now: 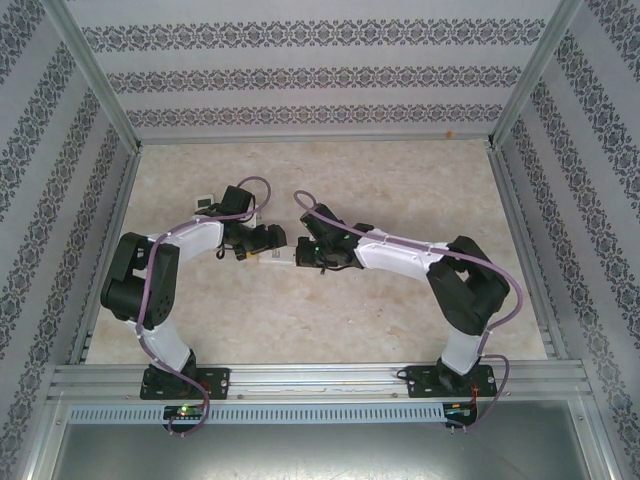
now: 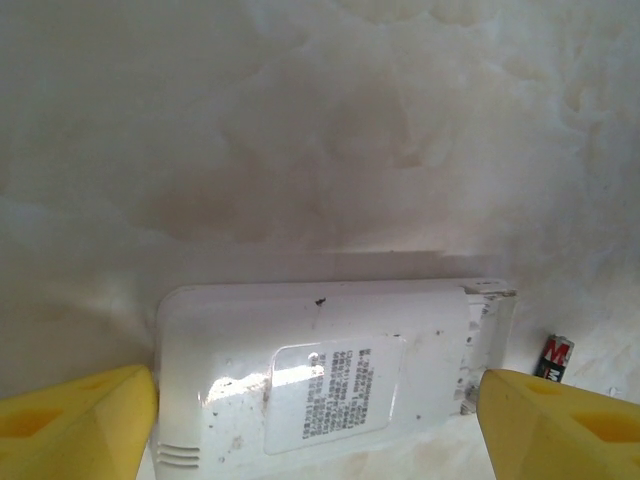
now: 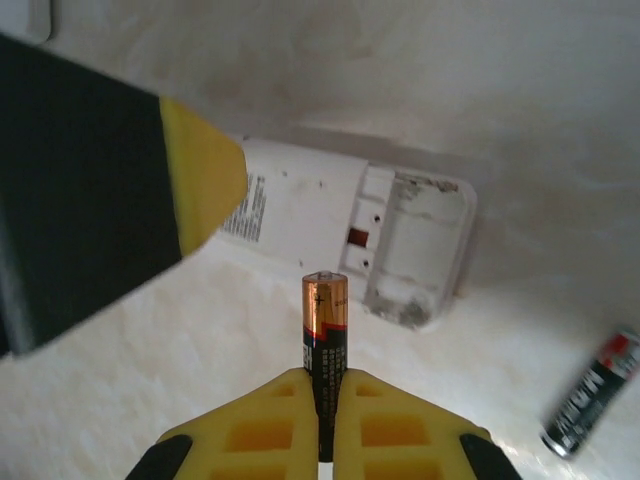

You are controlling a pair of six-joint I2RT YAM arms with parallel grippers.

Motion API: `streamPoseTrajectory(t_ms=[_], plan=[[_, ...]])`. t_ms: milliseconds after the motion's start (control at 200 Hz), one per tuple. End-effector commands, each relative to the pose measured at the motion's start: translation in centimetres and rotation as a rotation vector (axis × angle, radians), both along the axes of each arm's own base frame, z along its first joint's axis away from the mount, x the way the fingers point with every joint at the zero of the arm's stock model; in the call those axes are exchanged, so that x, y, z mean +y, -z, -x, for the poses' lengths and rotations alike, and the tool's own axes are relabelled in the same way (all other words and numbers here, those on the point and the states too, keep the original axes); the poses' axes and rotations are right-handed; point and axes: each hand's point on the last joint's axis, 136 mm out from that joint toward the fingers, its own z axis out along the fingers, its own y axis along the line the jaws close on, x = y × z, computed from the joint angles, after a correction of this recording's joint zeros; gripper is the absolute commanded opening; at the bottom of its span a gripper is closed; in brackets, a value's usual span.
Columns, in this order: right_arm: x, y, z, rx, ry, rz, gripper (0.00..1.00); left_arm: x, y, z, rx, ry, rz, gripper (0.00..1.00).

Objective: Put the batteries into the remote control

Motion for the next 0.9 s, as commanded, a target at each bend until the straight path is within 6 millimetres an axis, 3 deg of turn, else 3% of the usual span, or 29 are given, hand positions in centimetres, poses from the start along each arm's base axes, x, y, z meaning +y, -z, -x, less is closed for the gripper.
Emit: streamPoseTrajectory(t_ms=[0,150,250,325,500,594,789,899], plan=[[0.0,0.5,-1.8,0.02,0.106,-0.004,0.05,-0.5,-0.7,-1.0,-0.019,-0.01,0.045,0.84],[0.3,0.4,-2.6,-0.048,0.027,0.022,0.07,-0.5,-0.7,-1.0,-0.021,-0.009,0.047,0.84],[-1.1,0.6,-3.4,-0.118,0.008,0.091,0.07,-0.3,-0.8,-0.9,-0.022,-0.007,0.039,0.84],[-0.7,0.4,-3.5,-0.12,-0.05,0.051,0.06,-0.3,-0.9,-0.9,-0.025,-0.008,0.039,0.84],[1.1,-1.2,-2.7,-0.373,-0.428,0.087,0.12,0.0,-1.6,-1.0,-0.047,-0.012,0.03,0.84],[0.5,-2.6,-2.2,-0.57,-0.629,0.136,0.08,0.3,-2.4,-0.9,-0.074,-0.009,0.02,0.84],[-2.1,-1.4,-1.1,-0.695,-0.976,0.292,0.0,0.4,-4.6,-0.7,-0.14,-0.011,0.045,0.84],[-2.4,-1.9,-0.6,-0.811,-1.118,0.301,0.0,0.2,-5.2,-0.4,-0.154,-0.004,0.058,0.84]])
